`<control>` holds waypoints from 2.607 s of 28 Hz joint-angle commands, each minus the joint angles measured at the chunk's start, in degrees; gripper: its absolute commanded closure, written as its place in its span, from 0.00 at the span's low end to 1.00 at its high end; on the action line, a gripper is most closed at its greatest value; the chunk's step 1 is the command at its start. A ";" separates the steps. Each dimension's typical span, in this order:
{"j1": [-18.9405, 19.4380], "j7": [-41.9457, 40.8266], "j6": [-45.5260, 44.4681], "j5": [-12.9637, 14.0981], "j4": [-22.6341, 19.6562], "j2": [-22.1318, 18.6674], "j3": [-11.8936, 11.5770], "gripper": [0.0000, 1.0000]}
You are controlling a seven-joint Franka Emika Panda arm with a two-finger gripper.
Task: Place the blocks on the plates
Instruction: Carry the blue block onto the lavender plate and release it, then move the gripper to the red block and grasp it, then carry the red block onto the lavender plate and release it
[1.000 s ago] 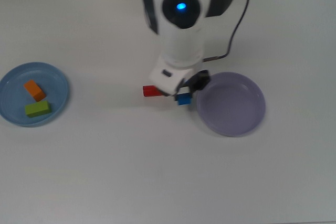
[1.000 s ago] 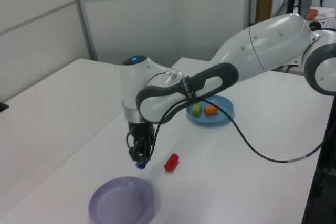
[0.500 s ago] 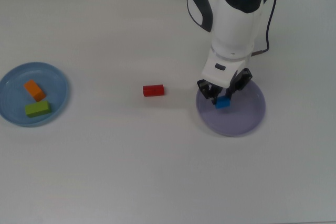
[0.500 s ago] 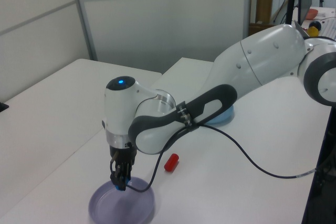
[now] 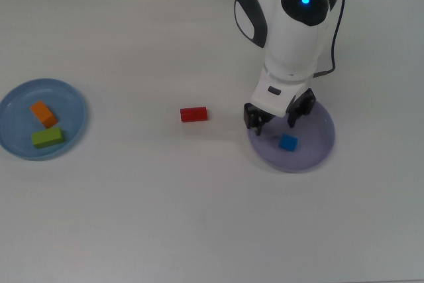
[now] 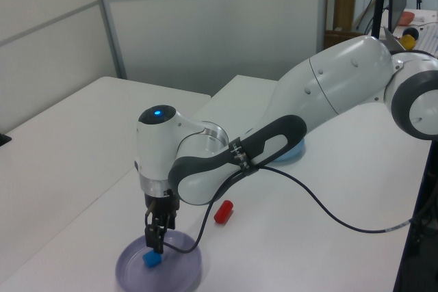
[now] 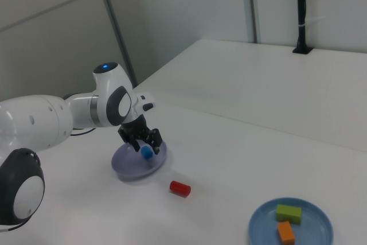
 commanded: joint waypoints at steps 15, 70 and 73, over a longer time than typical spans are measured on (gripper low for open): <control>-11.35 -13.51 -16.37 2.55 -5.65 -6.89 -2.33 0.00; -2.75 -7.46 -7.49 8.35 -3.11 -8.56 -1.63 0.86; 0.84 -4.39 -4.95 7.74 -3.19 -7.77 -1.72 0.84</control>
